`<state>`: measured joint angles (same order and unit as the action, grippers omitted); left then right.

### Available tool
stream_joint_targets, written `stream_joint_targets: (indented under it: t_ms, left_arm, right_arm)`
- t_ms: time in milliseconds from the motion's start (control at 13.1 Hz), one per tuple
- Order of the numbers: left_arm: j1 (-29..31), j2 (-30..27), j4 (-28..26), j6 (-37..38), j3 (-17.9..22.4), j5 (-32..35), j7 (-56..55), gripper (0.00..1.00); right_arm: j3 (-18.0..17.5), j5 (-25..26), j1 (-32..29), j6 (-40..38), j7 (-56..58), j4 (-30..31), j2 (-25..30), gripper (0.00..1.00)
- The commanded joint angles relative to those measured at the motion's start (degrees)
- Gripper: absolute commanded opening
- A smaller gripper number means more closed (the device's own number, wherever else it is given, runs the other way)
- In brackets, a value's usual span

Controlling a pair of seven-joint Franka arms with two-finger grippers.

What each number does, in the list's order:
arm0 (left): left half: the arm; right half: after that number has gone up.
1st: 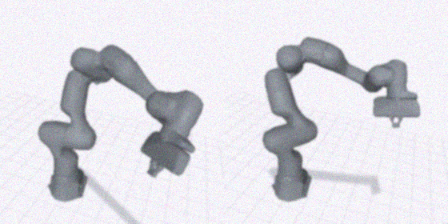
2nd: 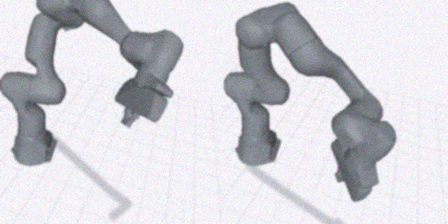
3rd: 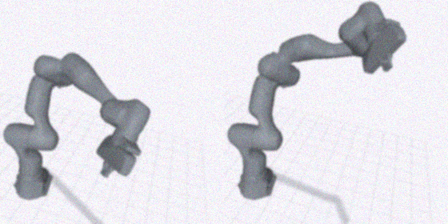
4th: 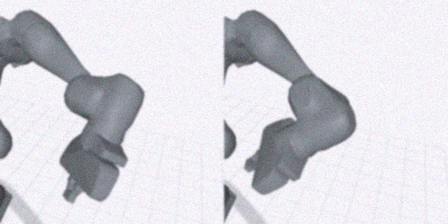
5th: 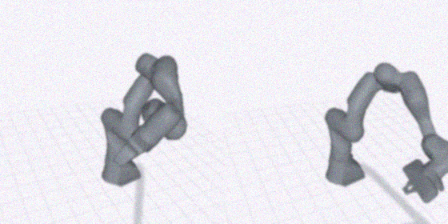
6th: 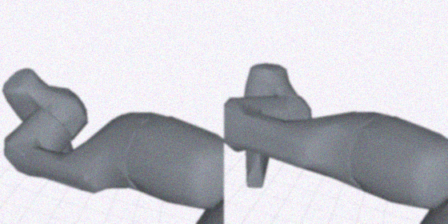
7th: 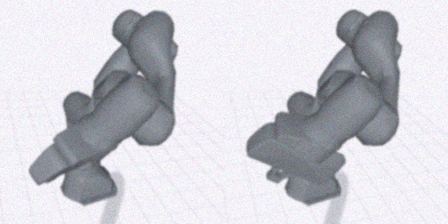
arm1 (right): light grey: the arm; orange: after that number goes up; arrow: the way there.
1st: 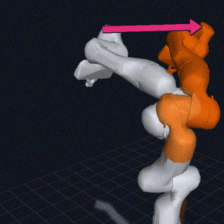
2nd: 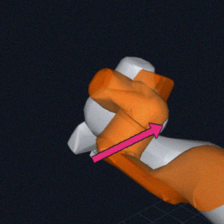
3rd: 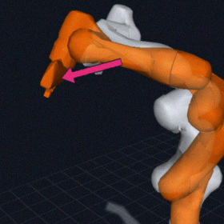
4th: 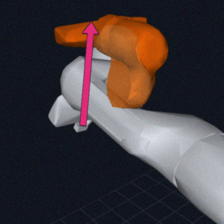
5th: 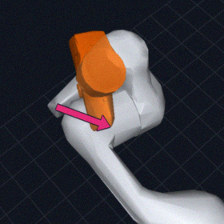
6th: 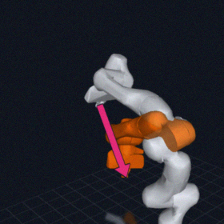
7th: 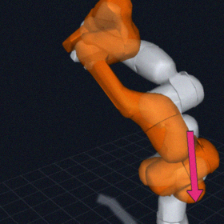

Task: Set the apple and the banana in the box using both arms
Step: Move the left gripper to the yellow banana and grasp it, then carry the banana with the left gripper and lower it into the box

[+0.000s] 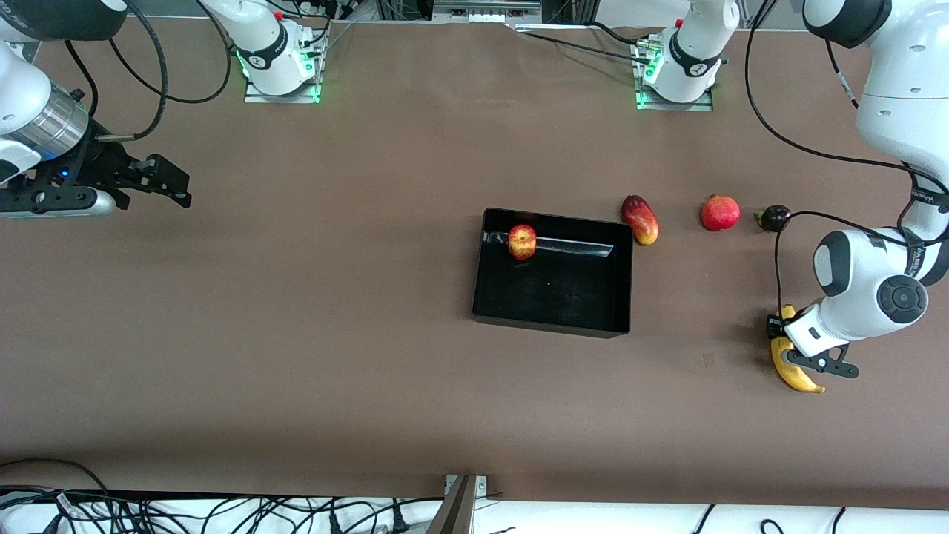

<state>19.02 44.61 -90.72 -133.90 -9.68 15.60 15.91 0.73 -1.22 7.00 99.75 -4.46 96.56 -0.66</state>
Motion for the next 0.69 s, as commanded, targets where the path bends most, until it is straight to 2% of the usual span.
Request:
stream_joint_targets:
  t_ms: [0,305,610]
  left_arm:
    - [0.0,-3.9,1.2,9.2,-4.4,0.2,-4.8,0.0]
    - [-0.6,-7.2,1.9,24.4,-14.8,-0.3,-14.3,0.0]
    - [-0.5,-7.9,3.1,27.7,-26.7,-0.3,-29.9,0.0]
  right_arm:
    - [-0.8,0.9,-0.7,-0.5,-0.5,-1.3,-0.6,1.0]
    - [-0.8,1.0,-0.7,-0.5,-0.5,-1.3,-0.6,1.0]
    - [-0.8,1.0,-0.8,-0.4,-0.5,-1.4,-0.7,1.0]
